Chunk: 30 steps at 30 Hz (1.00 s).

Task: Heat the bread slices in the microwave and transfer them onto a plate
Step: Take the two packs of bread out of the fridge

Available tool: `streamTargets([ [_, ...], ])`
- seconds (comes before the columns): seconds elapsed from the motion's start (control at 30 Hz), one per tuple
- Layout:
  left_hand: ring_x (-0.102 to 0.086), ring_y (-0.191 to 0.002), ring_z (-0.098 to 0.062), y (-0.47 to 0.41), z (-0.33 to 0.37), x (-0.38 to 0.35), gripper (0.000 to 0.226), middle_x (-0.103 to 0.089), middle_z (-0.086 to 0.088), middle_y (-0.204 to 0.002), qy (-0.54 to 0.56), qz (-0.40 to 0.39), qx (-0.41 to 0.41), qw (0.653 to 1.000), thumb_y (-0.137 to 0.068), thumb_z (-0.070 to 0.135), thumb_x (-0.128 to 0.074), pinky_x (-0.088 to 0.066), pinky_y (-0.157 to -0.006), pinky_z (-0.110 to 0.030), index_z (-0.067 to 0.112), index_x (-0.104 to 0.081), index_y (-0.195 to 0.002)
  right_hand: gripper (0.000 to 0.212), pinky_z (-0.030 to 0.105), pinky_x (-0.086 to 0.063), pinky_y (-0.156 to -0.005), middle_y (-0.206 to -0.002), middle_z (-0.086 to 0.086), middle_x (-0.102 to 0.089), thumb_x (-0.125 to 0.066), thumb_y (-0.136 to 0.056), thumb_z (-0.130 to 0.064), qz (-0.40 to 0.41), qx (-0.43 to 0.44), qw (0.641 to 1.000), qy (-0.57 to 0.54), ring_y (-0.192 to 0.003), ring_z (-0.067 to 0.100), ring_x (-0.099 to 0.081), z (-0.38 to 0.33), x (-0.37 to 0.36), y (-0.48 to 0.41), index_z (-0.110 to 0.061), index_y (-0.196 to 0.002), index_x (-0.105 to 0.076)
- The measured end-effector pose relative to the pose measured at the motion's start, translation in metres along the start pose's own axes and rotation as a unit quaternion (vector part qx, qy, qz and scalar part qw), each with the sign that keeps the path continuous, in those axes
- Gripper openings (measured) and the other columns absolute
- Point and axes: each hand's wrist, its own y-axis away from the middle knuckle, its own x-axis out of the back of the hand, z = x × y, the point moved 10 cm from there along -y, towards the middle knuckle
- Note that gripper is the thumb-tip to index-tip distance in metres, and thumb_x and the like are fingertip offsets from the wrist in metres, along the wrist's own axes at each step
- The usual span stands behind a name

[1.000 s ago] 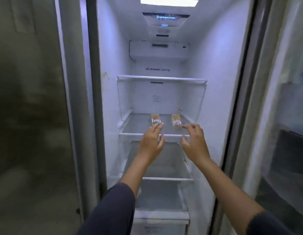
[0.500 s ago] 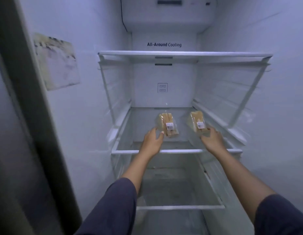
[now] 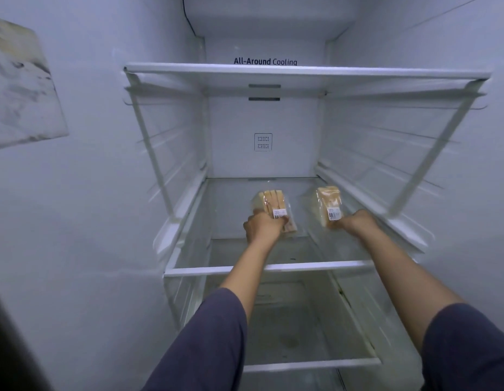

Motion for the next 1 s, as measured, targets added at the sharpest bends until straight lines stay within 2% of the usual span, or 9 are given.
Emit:
streamTargets([
  [0.17,-0.061,-0.107,-0.03,-0.007,0.002,-0.002,0.039,-0.061,-0.013,-0.12,0.105,-0.003,0.031,0.994,-0.073,0.019,-0.075,-0.05,-0.091,-0.033,0.009,-0.056,-0.105,0.034,0.032,-0.048,-0.069,-0.082,0.016,-0.059,-0.083,-0.065,-0.016,-0.023,-0.022,0.998,-0.059,-0.072,0.026,-0.056,-0.004,-0.003,-0.003,0.0,-0.078,-0.056],
  [0.23,-0.056,-0.114,-0.031,-0.004,0.007,-0.005,0.053,-0.05,-0.015,-0.131,0.142,-0.008,0.032,0.989,-0.075,0.013,-0.075,-0.046,-0.092,-0.031,0.007,-0.05,-0.121,0.036,0.034,-0.056,-0.072,-0.075,0.018,-0.066,-0.08,-0.059,-0.006,-0.035,-0.016,0.993,-0.114,-0.063,0.025,-0.061,-0.006,-0.007,-0.003,0.005,-0.088,-0.061],
  [0.33,-0.052,-0.117,-0.031,-0.004,0.008,-0.013,0.073,-0.039,-0.014,-0.135,0.173,-0.041,0.039,0.983,-0.071,0.014,-0.077,-0.046,-0.097,-0.033,0.011,-0.037,-0.133,0.035,0.023,-0.044,-0.045,-0.051,0.009,-0.055,-0.067,-0.063,0.005,-0.048,-0.003,0.989,-0.14,-0.043,0.018,-0.048,-0.01,-0.007,0.004,-0.003,-0.091,-0.049],
  [0.47,-0.057,-0.108,-0.026,-0.003,0.009,-0.024,0.084,-0.052,-0.008,-0.124,0.246,-0.104,0.053,0.962,-0.068,0.016,-0.079,-0.051,-0.084,-0.035,0.019,-0.029,-0.134,0.073,0.022,-0.05,-0.05,-0.107,0.017,-0.06,-0.063,-0.072,0.017,-0.145,-0.019,0.964,-0.222,-0.077,0.023,-0.062,-0.011,-0.019,0.021,-0.007,-0.134,-0.032],
  [0.53,-0.057,-0.094,-0.022,0.001,0.013,-0.029,0.08,-0.054,-0.006,-0.112,0.258,-0.143,0.047,0.954,-0.075,0.011,-0.073,-0.049,-0.072,-0.03,0.017,-0.023,-0.137,0.086,0.025,-0.052,-0.059,-0.107,0.015,-0.06,-0.062,-0.075,0.016,-0.163,-0.009,0.954,-0.25,-0.077,0.022,-0.062,-0.012,-0.02,0.027,-0.011,-0.145,-0.019],
  [0.6,-0.059,-0.086,-0.021,0.004,0.014,-0.035,0.075,-0.056,-0.005,-0.105,0.26,-0.175,0.044,0.949,-0.079,0.007,-0.069,-0.052,-0.075,-0.034,0.017,-0.022,-0.136,0.088,0.031,-0.057,-0.068,-0.104,0.013,-0.061,-0.06,-0.078,0.015,-0.172,-0.01,0.94,-0.294,-0.078,0.023,-0.062,-0.01,-0.021,0.031,-0.016,-0.147,-0.015],
  [0.7,-0.06,-0.082,-0.021,0.01,0.015,-0.037,0.062,-0.058,-0.003,-0.096,0.29,-0.197,0.039,0.936,-0.081,0.0,-0.064,-0.054,-0.079,-0.041,0.023,-0.026,-0.125,0.08,0.036,-0.059,-0.063,-0.12,0.018,-0.057,-0.053,-0.085,0.012,-0.183,-0.018,0.915,-0.359,-0.083,0.027,-0.064,-0.007,-0.026,0.036,-0.018,-0.148,-0.015],
  [0.83,-0.062,-0.093,-0.028,0.024,0.017,-0.034,0.05,-0.058,-0.01,-0.113,0.309,-0.2,0.022,0.93,-0.083,-0.003,-0.061,-0.054,-0.078,-0.042,0.024,-0.031,-0.112,0.076,0.032,-0.06,-0.056,-0.131,0.02,-0.053,-0.048,-0.088,0.012,-0.162,-0.011,0.904,-0.395,-0.085,0.028,-0.063,-0.004,-0.024,0.047,-0.015,-0.149,-0.011],
  [1.0,-0.061,-0.073,-0.022,0.052,0.017,-0.026,0.041,-0.058,-0.004,-0.093,0.32,-0.203,0.023,0.925,-0.087,-0.004,-0.056,-0.057,-0.058,-0.031,0.028,-0.031,-0.096,0.075,0.034,-0.06,-0.058,-0.127,0.02,-0.055,-0.049,-0.085,0.016,-0.167,-0.018,0.881,-0.443,-0.089,0.03,-0.064,0.009,-0.017,0.076,-0.012,-0.147,-0.018],
])
